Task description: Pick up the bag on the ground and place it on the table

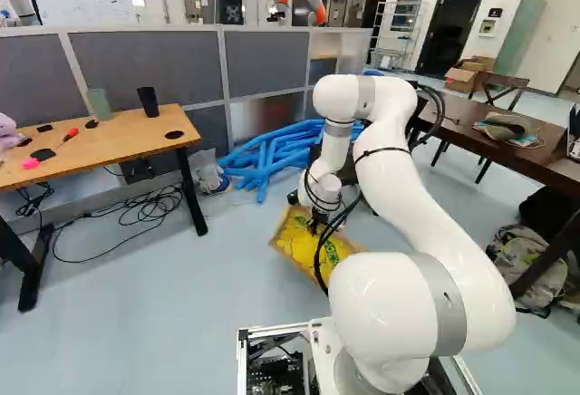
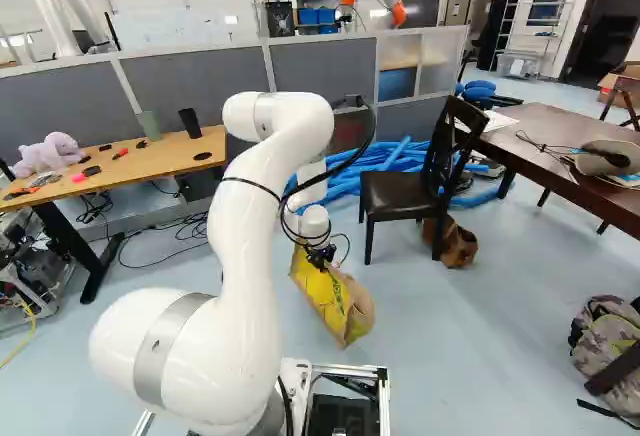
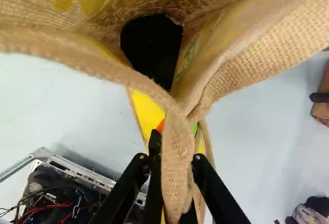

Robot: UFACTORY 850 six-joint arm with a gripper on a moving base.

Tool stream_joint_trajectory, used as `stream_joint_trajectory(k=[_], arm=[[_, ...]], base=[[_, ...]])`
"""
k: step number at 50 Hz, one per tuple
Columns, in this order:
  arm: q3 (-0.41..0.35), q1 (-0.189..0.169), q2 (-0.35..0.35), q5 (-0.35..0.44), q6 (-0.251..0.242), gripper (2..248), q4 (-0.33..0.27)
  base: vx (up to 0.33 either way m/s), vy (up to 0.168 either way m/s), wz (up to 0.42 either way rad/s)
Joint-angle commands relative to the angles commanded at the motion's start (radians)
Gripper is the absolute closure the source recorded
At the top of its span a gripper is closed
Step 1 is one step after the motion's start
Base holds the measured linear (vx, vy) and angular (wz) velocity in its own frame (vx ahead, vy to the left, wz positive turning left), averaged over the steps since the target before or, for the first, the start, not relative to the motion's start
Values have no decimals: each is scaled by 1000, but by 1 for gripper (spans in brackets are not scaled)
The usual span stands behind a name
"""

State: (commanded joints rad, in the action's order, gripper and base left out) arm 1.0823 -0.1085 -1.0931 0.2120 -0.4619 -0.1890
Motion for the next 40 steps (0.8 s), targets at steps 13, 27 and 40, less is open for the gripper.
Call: stream_joint_trajectory(k=[13,27,40], arm=[[-37,0,50,0,0,227,28],[-76,0,104,0,0,227,59],[-111,0,155,0,0,227,83]], base=[[0,0,0],[0,0,0],[0,0,0]])
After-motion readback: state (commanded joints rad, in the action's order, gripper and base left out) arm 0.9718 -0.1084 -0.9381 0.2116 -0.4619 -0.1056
